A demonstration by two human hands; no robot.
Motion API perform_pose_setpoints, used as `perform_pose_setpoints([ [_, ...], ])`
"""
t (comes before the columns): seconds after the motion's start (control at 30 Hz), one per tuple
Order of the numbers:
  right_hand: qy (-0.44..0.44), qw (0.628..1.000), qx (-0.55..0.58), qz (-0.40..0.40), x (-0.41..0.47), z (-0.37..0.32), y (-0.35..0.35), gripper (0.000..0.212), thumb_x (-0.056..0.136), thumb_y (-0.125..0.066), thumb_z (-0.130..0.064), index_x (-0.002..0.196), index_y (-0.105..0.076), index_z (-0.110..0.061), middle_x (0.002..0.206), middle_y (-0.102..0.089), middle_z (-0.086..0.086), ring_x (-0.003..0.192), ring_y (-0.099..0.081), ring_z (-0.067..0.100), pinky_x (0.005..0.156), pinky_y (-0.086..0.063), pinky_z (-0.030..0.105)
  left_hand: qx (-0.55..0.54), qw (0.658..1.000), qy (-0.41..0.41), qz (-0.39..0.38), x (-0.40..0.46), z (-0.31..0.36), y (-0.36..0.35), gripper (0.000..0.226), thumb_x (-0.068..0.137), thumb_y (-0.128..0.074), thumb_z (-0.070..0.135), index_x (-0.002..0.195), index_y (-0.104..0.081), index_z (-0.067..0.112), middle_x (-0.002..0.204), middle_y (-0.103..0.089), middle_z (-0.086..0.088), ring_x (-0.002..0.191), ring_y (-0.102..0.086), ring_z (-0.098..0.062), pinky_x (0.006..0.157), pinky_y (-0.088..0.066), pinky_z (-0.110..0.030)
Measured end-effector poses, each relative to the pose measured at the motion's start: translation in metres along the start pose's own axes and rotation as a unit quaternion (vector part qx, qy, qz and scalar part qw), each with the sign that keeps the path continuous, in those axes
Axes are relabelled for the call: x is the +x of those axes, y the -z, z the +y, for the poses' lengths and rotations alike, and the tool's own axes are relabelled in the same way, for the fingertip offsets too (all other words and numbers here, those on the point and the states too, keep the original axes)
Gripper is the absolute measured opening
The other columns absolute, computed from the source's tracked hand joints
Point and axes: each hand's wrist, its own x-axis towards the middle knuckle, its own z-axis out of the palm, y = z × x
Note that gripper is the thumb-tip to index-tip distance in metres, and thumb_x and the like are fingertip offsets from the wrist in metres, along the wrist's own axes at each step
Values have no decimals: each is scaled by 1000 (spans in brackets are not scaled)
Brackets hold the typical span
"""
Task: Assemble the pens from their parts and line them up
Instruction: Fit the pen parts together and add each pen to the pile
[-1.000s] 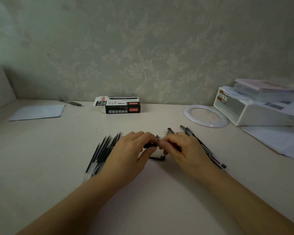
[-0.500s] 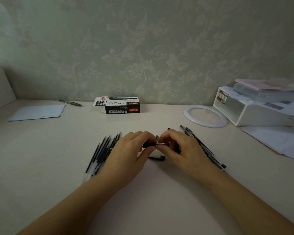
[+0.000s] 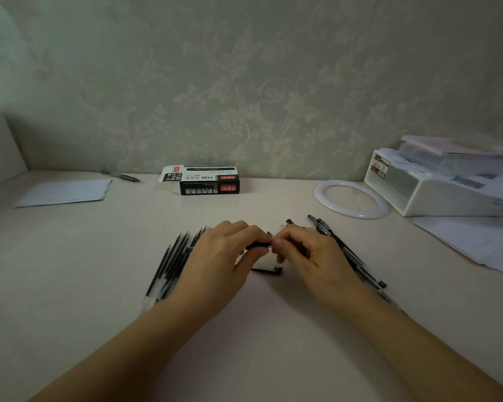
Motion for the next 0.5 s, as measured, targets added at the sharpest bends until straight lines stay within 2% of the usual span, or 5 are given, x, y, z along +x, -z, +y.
perform_pose_setpoints([
  [0.13,-19,987,-158,18,1,4,0,41,86,-50,-64,102,-67,-31,87,-56,-22,85,-48,6,75,-36,26,-8,998,67,9,-3,-3,1,10,93,-60,24,100,-65,24,87,-64,9,71,-58,-11,64,-51,-34],
  [0.23,-6,969,-244,-46,-2,4,-2,33,83,-63,-58,107,-69,-35,101,-53,-19,98,-42,8,79,-23,28,9,994,107,12,-3,-7,3,11,93,-59,26,101,-66,25,87,-64,10,68,-57,-11,64,-50,-33],
  [0.33,7,962,-261,-79,-4,2,-5,12,91,-61,-43,100,-67,-37,106,-51,-21,105,-41,7,77,-20,29,21,995,98,-23,-3,-7,3,12,93,-59,25,100,-68,22,86,-62,8,68,-56,-12,67,-49,-33],
  [0.4,7,967,-249,-57,-4,1,-5,6,94,-59,-31,98,-62,-33,101,-55,-22,101,-44,6,79,-23,30,22,994,94,-43,-4,-7,3,13,93,-58,24,100,-69,22,87,-61,7,69,-55,-11,67,-48,-31],
  [0.5,-6,977,-211,-5,-3,3,1,3,94,-62,-28,96,-60,-29,88,-56,-24,92,-49,7,82,-28,30,22,994,99,-48,-4,-10,3,13,93,-58,25,100,-69,23,89,-61,8,70,-55,-11,68,-47,-31],
])
